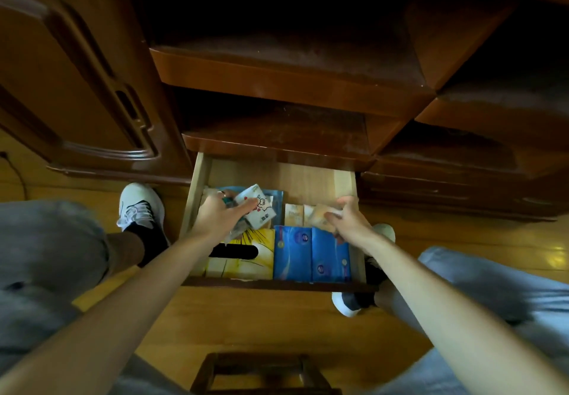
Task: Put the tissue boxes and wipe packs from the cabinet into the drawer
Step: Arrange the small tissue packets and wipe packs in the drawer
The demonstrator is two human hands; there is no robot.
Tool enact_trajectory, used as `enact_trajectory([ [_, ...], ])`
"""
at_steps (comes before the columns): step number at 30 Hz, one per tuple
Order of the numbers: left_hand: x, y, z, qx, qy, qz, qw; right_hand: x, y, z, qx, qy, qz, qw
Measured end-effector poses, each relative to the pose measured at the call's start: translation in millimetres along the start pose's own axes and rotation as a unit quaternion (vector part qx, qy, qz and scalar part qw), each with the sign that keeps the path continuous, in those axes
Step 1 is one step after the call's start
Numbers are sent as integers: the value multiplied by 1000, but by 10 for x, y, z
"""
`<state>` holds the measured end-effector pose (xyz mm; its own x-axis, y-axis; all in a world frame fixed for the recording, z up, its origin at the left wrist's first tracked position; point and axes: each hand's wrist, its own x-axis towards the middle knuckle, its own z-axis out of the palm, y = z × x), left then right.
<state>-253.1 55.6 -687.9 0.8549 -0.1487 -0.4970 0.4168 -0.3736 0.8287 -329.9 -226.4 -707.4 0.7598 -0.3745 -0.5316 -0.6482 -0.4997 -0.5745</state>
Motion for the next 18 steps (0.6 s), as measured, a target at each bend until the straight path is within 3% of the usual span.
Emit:
enact_trajectory([
  [5,37,-107,39,18,-2,9,1000,443,-100,-89,-75,-34,15,996],
  [9,123,-116,140,-1,8,2,1000,706,-156,21,-178,1,-74,981],
  [13,222,-42,357,28,8,14,999,945,-204,217,-228,-71,-105,965],
  [15,262,-9,454,41,12,23,999,1040,-185,289,-306,-98,-110,941],
  [18,319,14,531,29,12,11,999,1074,-81,325,-451,-45,-149,879],
])
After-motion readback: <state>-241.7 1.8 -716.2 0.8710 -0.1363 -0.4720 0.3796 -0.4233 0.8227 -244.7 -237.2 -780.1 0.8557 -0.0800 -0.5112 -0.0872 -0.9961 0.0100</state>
